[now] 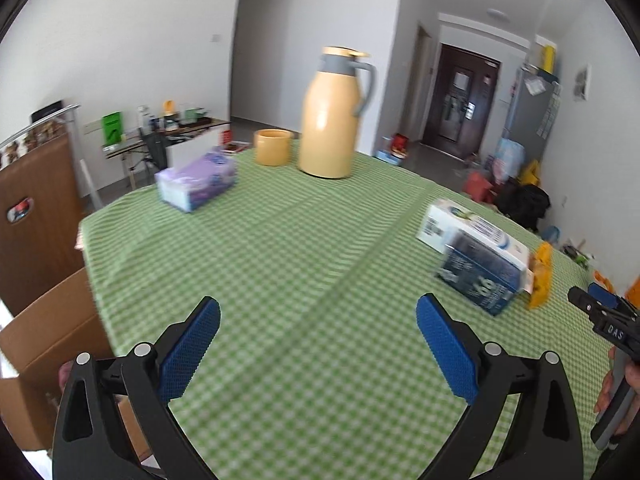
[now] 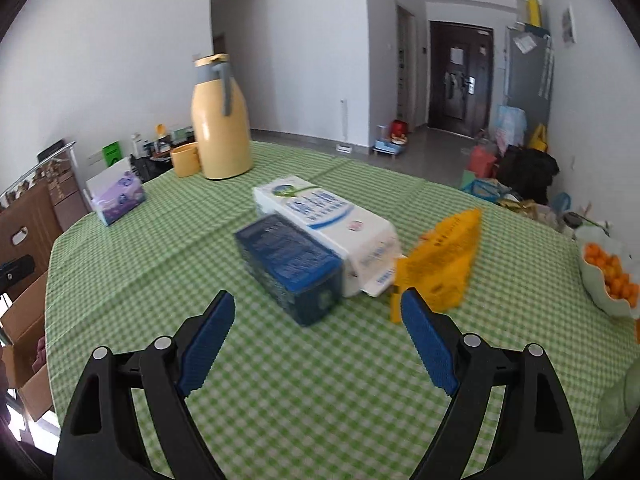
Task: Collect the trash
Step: 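Move both tools back over the cartons and snack bag on the table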
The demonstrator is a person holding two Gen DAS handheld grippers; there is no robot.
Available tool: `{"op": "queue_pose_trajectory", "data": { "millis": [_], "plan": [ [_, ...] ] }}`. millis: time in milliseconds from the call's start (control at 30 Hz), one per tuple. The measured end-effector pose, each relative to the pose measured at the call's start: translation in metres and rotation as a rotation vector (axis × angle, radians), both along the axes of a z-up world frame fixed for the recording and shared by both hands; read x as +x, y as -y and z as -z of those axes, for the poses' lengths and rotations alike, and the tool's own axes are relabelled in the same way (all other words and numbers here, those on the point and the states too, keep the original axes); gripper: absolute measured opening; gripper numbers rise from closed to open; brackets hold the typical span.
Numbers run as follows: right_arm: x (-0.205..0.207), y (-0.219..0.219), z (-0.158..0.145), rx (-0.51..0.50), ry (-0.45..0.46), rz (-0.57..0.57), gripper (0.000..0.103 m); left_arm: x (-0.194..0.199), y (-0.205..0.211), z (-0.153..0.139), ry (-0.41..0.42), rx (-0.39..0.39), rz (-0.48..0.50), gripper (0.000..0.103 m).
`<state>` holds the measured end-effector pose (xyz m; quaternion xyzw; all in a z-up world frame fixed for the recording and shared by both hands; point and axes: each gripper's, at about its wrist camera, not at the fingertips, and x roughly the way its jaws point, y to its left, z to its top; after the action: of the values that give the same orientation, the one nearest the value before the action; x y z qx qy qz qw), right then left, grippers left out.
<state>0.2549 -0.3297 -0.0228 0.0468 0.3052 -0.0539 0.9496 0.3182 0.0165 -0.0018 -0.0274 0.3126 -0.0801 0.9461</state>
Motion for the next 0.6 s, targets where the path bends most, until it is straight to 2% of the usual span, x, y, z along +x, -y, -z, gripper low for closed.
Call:
{"op": "queue_pose_trajectory", "data": {
  "millis": [100, 133, 167, 233, 300, 433, 600],
  "plan": [
    [-0.009, 0.036, 0.008, 0.04, -0.007, 0.066, 0.082, 0.006, 0.041, 0.006, 0.0, 0.004, 0.101, 0.095],
    [-0.01, 0.044, 0.009, 0.052, -0.01, 0.076, 0.082, 0.009, 0.058, 0.01, -0.009, -0.016, 0.175, 0.095],
    [-0.011, 0.052, 0.011, 0.061, -0.01, 0.088, 0.082, 0.013, 0.072, 0.015, -0.036, -0.047, 0.263, 0.095],
    [-0.01, 0.066, 0.014, 0.08, -0.006, 0.106, 0.082, 0.025, 0.103, 0.026, -0.104, -0.054, 0.342, 0.095],
    [-0.006, 0.076, 0.015, 0.088, -0.004, 0.123, 0.082, 0.035, 0.129, 0.034, -0.142, -0.061, 0.337, 0.095],
    [0.01, 0.092, 0.018, 0.11, -0.009, 0.159, 0.082, 0.057, 0.186, 0.042, -0.142, -0.082, 0.253, 0.095],
    [0.026, 0.107, 0.014, 0.135, 0.008, 0.17, 0.082, 0.083, 0.252, 0.066, -0.095, 0.018, 0.283, 0.095]
  ]
}}
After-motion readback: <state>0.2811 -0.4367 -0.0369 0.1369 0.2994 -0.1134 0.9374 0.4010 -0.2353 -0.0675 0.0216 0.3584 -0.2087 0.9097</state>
